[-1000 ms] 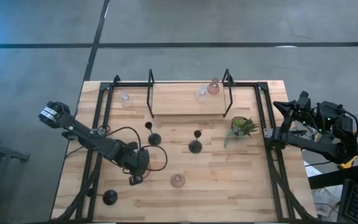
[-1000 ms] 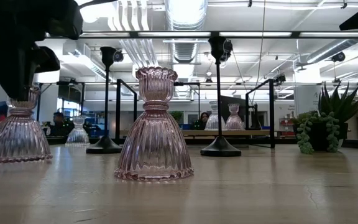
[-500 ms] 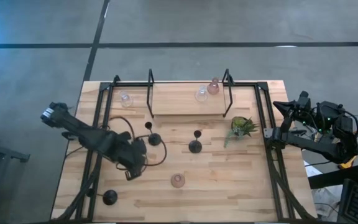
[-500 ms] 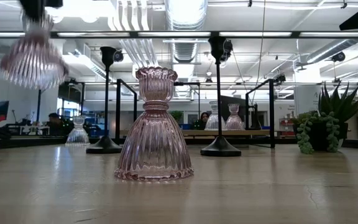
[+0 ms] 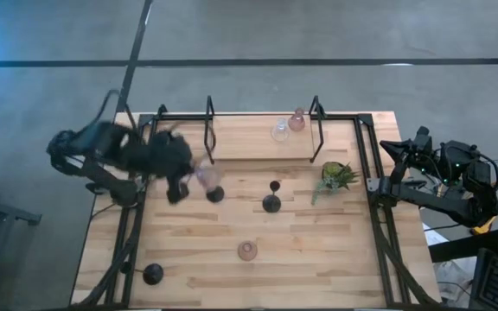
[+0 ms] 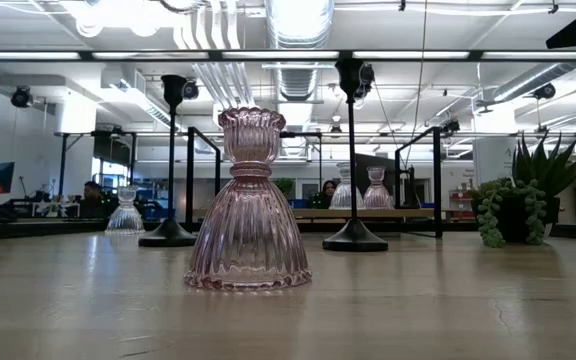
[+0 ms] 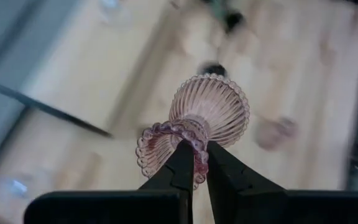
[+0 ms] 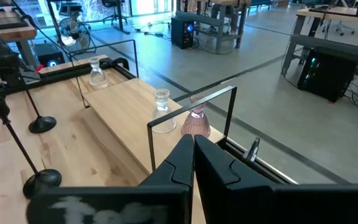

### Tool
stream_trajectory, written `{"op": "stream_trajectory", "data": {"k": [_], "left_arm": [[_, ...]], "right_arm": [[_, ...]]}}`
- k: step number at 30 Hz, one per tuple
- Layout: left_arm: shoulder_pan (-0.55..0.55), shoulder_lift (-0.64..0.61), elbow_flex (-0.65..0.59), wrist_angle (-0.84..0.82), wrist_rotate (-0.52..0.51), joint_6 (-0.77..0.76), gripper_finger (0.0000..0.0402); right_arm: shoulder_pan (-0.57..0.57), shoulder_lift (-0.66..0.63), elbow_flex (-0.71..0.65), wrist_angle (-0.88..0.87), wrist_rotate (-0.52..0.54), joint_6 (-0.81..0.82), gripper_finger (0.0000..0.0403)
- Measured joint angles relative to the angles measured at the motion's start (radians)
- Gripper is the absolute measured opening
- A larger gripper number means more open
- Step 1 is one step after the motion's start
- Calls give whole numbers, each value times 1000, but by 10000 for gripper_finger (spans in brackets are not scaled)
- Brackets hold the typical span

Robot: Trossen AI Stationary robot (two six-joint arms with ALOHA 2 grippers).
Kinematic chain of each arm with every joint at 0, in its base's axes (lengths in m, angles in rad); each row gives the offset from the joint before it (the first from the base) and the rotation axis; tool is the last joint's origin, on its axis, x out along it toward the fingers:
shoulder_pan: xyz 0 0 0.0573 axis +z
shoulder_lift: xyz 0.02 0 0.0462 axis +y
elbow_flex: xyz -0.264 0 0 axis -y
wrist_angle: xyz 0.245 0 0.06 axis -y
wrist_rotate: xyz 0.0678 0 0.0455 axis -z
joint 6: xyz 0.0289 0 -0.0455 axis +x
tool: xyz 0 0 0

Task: Pick & Place candle stick holders
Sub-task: Put the left pink glass candle holder on the shelf

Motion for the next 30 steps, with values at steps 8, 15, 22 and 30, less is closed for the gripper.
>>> {"op": "stream_trajectory", "data": {"k": [8,15,22,30], "left_arm": [[342,75,22,169,20,418,25],[579,239,49,187,212,640,25],[680,408,97,173,224,864,25],[779,567,200,152,225,836,25]], "right_arm": [[0,0,0,0,0,0,8],[0,0,0,0,0,0,8],[0,0,0,0,0,0,8],[0,0,0,0,0,0,8]]}}
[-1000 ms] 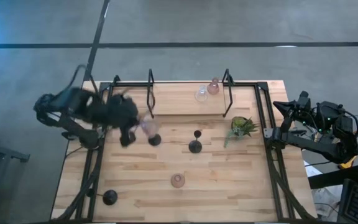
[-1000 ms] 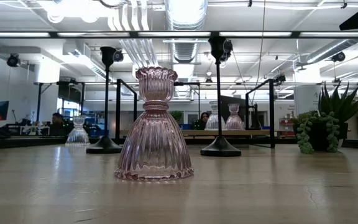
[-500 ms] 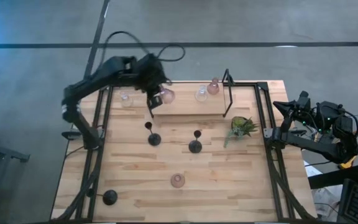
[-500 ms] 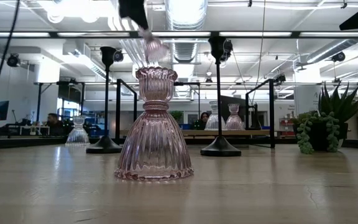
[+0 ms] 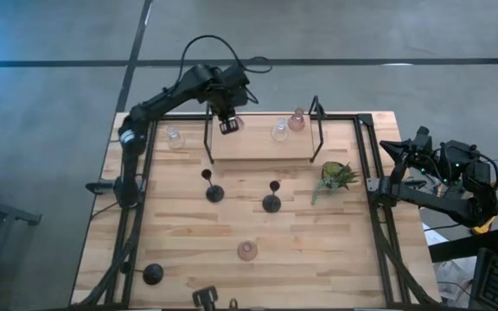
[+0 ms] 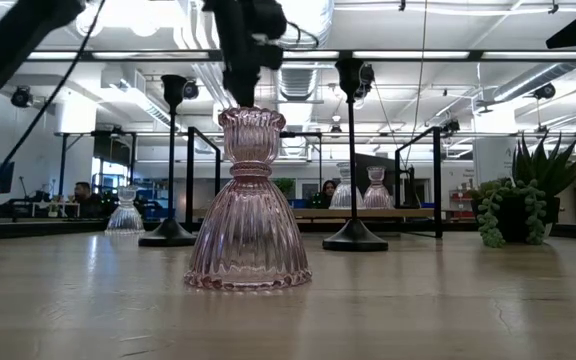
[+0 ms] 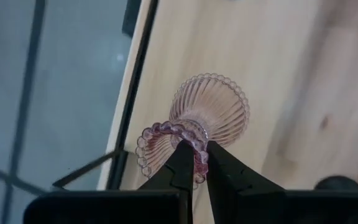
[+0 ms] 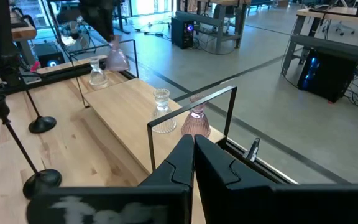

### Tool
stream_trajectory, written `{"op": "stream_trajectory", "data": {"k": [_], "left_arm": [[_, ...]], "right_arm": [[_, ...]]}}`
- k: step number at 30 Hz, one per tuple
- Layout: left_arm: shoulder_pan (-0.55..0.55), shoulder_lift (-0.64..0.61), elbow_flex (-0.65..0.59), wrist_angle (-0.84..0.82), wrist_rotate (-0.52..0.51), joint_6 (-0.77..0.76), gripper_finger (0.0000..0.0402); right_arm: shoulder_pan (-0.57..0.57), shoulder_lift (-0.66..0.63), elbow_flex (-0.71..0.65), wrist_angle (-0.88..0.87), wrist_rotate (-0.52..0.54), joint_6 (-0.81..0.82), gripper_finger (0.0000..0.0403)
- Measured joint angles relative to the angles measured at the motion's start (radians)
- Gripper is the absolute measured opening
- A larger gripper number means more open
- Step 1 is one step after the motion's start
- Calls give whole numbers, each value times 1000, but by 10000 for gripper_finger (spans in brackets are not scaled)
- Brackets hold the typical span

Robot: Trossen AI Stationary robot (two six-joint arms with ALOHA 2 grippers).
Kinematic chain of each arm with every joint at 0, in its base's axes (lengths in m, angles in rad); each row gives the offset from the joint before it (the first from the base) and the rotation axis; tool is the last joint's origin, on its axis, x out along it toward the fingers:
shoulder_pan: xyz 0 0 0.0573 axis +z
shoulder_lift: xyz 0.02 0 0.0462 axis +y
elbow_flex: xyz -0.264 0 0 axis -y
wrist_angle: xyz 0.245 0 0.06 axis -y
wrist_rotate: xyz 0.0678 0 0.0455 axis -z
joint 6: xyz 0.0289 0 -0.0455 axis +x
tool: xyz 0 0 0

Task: Pick & Place candle stick holders
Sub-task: Put the left pink glass candle holder on the shelf

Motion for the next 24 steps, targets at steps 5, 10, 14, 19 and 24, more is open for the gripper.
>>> {"op": "stream_trajectory", "data": {"k": [5,10,14,19,24], "left_arm": [[59,55,24,-34,20,-75,25],[104,77,19,-45,23,-128,25],[125,90,19,-40,26,-172,25],[133,123,10,-24,-2,-209,25],[125,154,3,-8,-45,-188,25]], "right_arm": [[0,0,0,0,0,0,8],[0,0,0,0,0,0,8],[0,0,0,0,0,0,8],[0,0,0,0,0,0,8],[0,0,0,0,0,0,8]]}}
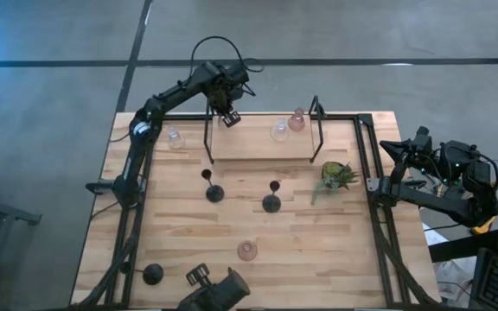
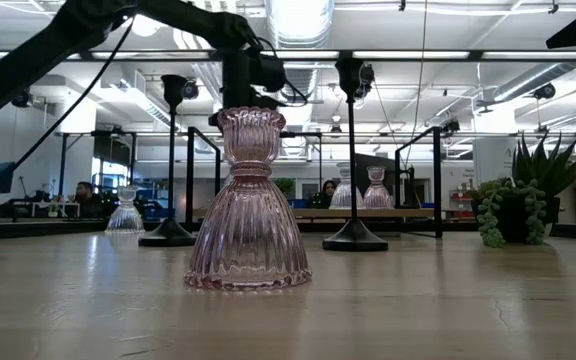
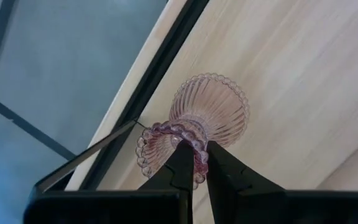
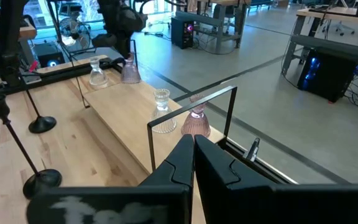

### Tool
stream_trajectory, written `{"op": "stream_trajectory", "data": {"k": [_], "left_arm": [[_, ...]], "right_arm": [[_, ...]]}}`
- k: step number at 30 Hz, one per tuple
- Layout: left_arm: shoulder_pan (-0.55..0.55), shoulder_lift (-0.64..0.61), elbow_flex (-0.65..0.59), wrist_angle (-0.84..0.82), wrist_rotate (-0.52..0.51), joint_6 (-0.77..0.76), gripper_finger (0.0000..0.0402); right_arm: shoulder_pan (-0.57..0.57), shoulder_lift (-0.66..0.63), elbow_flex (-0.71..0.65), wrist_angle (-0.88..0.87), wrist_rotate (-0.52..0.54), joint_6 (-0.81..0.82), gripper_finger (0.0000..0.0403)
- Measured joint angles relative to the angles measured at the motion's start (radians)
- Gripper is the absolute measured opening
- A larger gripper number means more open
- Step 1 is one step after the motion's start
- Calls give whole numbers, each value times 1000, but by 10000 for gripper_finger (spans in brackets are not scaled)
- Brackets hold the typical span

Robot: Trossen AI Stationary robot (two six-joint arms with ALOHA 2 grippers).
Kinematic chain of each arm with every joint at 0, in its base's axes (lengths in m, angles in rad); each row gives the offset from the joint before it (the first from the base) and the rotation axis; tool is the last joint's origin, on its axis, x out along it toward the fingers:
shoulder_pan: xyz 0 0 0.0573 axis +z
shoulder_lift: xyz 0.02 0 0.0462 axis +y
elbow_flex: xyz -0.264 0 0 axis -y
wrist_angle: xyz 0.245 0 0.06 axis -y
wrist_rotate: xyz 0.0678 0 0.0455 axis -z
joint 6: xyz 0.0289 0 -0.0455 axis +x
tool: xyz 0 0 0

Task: Pick & Place candle stick holders
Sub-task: Put the left pink glass candle holder on the shelf

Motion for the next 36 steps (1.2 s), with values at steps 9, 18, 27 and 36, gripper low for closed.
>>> {"op": "stream_trajectory", "data": {"k": [9,18,27,36], "left_arm": [[-6,29,0,36,-61,-13,25],[-10,51,-1,29,-90,-53,25],[-13,65,-1,9,-91,-68,25],[-20,66,0,28,-66,-51,25]], "right_arm": [[0,0,0,0,0,0,8],[0,0,0,0,0,0,8],[0,0,0,0,0,0,8],[0,0,0,0,0,0,8]]}}
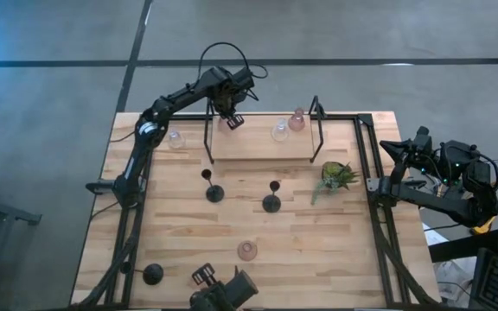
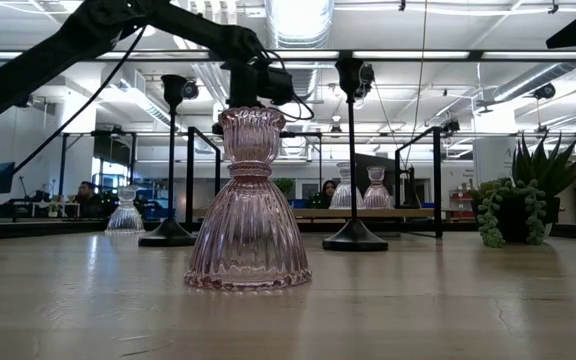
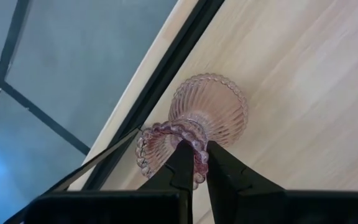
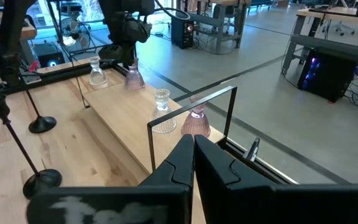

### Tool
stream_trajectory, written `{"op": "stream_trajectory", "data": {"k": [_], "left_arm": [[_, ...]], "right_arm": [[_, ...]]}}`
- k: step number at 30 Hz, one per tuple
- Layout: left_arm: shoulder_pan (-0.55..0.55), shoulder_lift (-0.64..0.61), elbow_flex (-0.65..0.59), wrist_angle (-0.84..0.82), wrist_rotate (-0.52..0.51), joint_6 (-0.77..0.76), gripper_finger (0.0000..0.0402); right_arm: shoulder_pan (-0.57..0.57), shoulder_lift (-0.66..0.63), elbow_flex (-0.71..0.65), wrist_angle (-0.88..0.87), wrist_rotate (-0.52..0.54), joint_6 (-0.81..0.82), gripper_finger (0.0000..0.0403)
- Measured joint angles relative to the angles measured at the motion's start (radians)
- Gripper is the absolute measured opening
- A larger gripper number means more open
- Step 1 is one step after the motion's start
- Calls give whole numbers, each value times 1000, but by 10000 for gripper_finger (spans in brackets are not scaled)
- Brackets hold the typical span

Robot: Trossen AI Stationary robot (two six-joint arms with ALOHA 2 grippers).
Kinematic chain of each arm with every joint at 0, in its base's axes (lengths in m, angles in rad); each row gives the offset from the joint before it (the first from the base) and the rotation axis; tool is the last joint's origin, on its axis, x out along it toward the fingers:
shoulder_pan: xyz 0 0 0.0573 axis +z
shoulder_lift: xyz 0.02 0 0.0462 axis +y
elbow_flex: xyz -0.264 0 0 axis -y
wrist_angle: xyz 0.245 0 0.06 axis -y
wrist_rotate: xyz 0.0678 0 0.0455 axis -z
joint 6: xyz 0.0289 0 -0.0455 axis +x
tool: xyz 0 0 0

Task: Pick & Place candle stick holders
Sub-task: Put the left pink glass candle holder on the shelf

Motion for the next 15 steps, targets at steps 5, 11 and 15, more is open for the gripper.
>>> {"op": "stream_trajectory", "data": {"k": [5,11,15], "left_arm": [[-1,0,0,3,21,5,29],[-4,0,0,24,32,6,32],[-6,0,0,29,34,5,33]], "right_arm": [[0,0,0,0,0,0,8],[0,0,0,0,0,0,8],[0,0,0,0,0,0,8]]}}
